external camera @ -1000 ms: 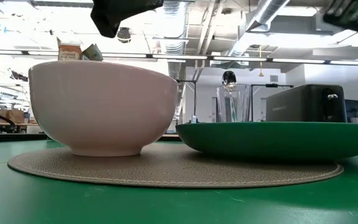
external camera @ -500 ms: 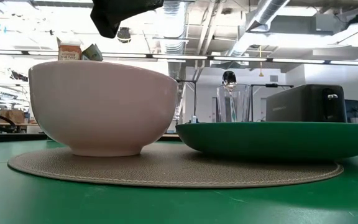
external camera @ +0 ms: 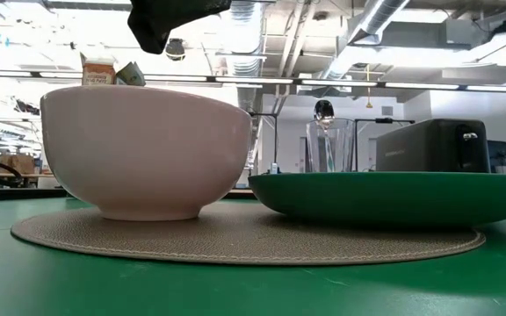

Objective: Arrange a breakfast setting
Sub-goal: Put the red apple on top of the brown tablemat

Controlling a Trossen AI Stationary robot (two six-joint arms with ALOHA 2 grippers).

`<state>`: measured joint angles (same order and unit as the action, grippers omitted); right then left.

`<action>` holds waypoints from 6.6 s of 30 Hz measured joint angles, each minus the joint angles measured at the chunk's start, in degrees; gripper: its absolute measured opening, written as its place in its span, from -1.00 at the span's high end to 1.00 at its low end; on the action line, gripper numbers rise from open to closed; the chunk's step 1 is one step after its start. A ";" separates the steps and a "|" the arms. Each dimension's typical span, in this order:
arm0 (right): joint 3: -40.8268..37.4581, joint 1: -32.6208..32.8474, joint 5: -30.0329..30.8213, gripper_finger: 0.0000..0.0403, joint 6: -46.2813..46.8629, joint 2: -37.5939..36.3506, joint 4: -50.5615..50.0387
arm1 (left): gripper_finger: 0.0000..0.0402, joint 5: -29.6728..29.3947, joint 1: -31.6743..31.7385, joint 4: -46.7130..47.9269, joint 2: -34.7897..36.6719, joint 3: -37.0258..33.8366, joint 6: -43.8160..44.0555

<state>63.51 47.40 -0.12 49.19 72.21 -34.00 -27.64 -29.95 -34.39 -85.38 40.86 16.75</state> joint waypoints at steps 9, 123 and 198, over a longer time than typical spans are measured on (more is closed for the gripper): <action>0.00 0.74 0.01 -0.32 5.98 1.40 -7.53 | -0.57 0.00 0.02 0.00 0.00 0.00 0.19; -0.04 15.17 0.94 -0.92 38.84 26.02 -12.95 | -0.57 0.26 0.68 1.49 -0.02 0.00 -0.23; -10.60 -25.14 17.60 -0.52 -39.86 5.83 36.90 | -0.91 7.58 7.04 -2.80 -0.02 0.02 -13.46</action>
<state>52.91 22.25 17.48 9.33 78.04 2.90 -20.06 -22.92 -37.20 -85.41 40.88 3.29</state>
